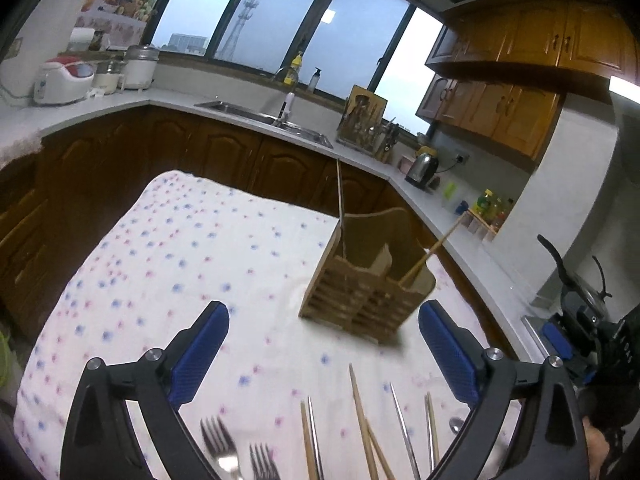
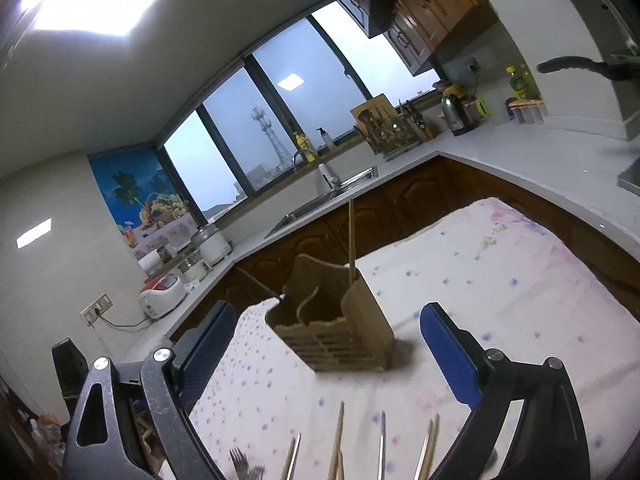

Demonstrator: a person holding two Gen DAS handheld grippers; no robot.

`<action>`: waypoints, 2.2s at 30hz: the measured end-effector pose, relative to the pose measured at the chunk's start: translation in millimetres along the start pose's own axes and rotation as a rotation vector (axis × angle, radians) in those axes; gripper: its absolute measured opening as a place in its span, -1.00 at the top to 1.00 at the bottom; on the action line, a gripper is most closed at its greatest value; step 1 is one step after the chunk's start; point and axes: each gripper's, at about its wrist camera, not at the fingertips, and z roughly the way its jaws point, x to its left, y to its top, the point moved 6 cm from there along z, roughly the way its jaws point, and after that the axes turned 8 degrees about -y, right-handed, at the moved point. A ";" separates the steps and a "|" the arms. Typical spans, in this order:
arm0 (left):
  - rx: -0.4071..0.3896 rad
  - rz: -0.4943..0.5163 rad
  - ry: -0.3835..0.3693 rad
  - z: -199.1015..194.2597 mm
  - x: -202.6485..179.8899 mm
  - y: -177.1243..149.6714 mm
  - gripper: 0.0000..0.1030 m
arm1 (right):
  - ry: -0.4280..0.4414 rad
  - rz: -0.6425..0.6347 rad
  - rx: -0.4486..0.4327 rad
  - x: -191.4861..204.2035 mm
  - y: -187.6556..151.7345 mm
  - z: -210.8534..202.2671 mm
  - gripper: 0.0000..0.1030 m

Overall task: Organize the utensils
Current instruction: 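Open both tools to release the chopsticks and pull back from the holder, then close the left tool on a wooden chopstick while the right tool grasps another wooden chopstick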

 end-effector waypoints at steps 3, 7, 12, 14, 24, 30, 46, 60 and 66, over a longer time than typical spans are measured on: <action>0.000 -0.014 0.004 -16.5 2.1 -7.9 -0.87 | -0.011 -0.012 0.010 -2.7 -7.6 -12.6 -0.86; 0.011 -0.039 0.002 -33.0 4.9 -21.5 -0.87 | -0.026 -0.034 0.028 -7.7 -23.0 -27.9 -0.86; 0.031 -0.056 0.014 -46.8 7.4 -35.9 -0.87 | -0.045 -0.052 0.068 -13.9 -42.5 -36.0 -0.86; 0.038 -0.057 0.021 -48.8 6.7 -36.9 -0.87 | -0.053 -0.058 0.082 -16.5 -48.5 -36.9 -0.86; 0.069 -0.050 0.033 -48.8 -0.1 -39.0 -0.87 | -0.092 -0.055 0.132 -31.3 -65.6 -31.8 -0.86; 0.100 -0.037 0.045 -35.2 -7.6 -44.1 -0.86 | -0.153 -0.106 0.183 -35.2 -76.3 -17.6 -0.82; 0.386 0.076 0.050 58.7 -36.8 -58.3 0.05 | -0.221 -0.117 0.402 -59.4 -109.2 39.4 0.32; 0.549 0.103 0.062 148.4 -44.9 -70.3 0.23 | -0.291 -0.142 0.562 -76.8 -141.3 83.6 0.70; 0.572 0.122 0.065 175.9 -44.5 -77.4 0.33 | -0.301 -0.164 0.569 -76.1 -139.1 88.4 0.73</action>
